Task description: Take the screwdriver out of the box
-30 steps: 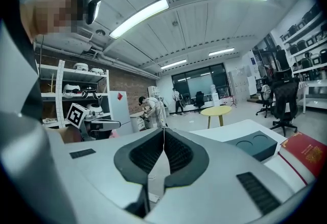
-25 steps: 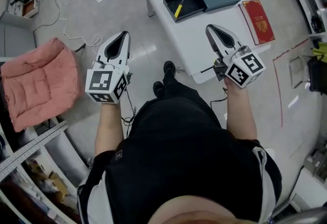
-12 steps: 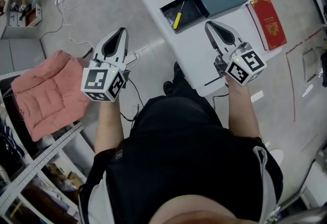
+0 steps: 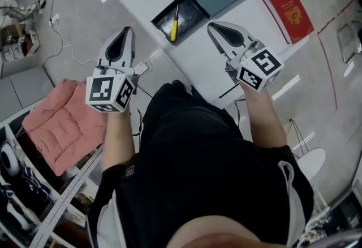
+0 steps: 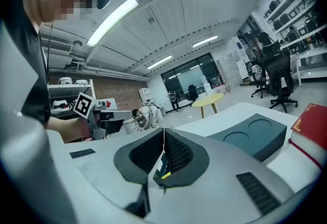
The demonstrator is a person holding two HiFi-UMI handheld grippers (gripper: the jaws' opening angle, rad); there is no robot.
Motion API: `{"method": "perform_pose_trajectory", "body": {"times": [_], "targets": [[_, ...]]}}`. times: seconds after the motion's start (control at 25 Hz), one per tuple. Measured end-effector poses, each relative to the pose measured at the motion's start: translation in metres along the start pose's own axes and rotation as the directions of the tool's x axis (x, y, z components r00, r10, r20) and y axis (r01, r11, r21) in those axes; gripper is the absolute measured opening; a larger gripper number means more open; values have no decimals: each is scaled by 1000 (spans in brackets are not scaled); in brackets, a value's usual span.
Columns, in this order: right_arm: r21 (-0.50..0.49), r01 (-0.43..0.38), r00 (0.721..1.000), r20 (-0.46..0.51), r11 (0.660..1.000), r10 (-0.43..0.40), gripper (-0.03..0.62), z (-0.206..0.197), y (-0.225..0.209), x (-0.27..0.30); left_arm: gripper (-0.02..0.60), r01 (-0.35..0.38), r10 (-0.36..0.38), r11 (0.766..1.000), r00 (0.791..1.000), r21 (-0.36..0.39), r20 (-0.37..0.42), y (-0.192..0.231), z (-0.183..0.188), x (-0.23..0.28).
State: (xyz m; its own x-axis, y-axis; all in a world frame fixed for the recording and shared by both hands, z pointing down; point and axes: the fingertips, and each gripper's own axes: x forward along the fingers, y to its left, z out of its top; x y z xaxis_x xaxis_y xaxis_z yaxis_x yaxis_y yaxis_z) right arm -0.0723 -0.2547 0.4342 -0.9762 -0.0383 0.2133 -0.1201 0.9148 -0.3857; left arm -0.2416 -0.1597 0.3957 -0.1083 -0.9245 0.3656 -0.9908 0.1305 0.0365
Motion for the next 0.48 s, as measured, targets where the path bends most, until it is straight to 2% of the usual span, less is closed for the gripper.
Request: {"method": "perform_pose_trajectory", "body": {"times": [0.32, 0.48], "targets": [[43, 95, 995, -36, 995, -93, 31, -15, -15, 30, 18, 116, -115, 993, 993, 31, -34, 24, -5, 45], [50, 189, 980, -67, 981, -186, 31, -17, -17, 60, 18, 226, -225, 974, 974, 13, -29, 43, -10, 65]]}}
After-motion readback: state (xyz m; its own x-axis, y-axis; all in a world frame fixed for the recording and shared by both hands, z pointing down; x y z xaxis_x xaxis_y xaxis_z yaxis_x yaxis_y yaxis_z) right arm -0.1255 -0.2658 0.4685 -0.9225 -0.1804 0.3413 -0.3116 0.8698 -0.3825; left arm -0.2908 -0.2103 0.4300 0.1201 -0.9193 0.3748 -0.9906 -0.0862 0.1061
